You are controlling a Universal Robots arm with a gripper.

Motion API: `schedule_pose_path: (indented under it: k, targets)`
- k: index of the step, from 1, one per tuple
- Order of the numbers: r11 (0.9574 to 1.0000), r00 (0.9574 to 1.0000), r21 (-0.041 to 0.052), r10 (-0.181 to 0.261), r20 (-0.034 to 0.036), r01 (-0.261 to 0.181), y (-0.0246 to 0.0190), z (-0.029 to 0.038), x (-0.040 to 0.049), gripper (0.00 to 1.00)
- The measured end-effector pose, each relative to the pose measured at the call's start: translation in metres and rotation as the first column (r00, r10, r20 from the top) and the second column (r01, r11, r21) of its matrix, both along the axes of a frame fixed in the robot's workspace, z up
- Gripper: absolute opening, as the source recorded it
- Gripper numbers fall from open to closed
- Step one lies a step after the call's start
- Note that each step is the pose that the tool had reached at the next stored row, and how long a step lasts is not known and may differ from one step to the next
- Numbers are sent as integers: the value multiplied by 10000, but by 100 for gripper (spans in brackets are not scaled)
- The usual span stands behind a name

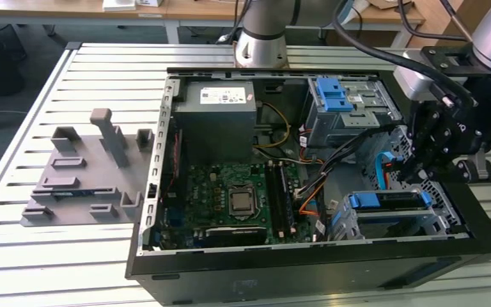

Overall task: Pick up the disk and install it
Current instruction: 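Insert the first disk wire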

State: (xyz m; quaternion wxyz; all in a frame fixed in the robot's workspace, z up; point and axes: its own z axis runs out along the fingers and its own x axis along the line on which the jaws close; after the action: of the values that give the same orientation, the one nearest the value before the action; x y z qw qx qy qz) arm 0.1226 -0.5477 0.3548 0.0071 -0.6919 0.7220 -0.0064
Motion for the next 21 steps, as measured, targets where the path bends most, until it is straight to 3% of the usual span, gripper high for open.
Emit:
schedule_pose_path:
  k: [7,12,21]
  targets:
    - [10000,10000,31,-5,58,5,50,-10,-12,24]
    - [10000,10000,50,-3,96,2,54,-24,-21,24]
    - [10000,9999,54,-4,103,4,59,-69,-22,22]
